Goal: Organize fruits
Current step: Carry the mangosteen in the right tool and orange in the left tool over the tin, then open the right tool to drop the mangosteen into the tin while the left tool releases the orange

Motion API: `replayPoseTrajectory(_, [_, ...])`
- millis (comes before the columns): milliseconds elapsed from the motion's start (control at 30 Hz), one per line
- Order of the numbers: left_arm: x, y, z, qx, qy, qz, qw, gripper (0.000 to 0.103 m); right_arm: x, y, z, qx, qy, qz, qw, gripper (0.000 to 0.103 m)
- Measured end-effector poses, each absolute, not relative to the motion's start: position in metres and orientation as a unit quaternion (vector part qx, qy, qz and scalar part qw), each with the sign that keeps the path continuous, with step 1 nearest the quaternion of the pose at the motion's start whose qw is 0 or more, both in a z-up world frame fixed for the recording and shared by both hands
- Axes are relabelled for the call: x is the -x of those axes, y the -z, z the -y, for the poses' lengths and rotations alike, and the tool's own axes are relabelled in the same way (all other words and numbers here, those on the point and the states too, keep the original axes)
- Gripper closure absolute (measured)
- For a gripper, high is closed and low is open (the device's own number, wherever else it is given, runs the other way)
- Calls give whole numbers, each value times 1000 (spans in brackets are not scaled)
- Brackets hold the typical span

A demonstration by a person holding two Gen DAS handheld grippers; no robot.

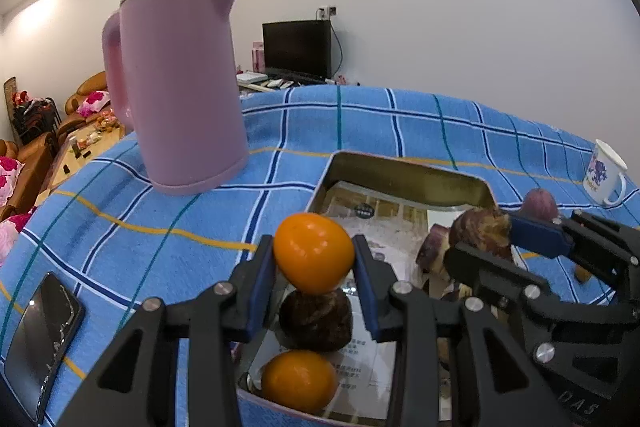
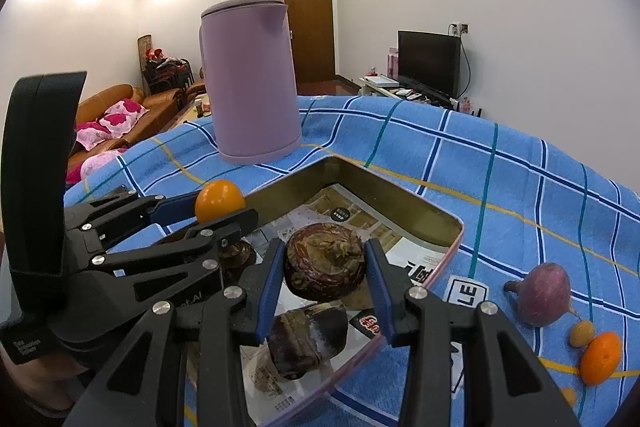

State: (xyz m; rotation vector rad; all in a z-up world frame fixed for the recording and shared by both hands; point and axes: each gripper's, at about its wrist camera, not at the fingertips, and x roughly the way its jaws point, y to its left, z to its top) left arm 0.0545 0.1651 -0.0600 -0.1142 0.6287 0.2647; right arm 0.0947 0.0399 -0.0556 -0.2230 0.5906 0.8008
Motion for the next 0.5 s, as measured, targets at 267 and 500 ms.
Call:
replayPoseTrajectory(267, [-56, 61, -164, 47, -134, -315, 938, 63, -96, 59, -39, 107, -387, -292, 868, 61])
replayPoseTrajectory(500, [-57, 62, -163, 41, -134, -318, 938, 63, -96, 62, -39, 108, -390, -297, 865, 61])
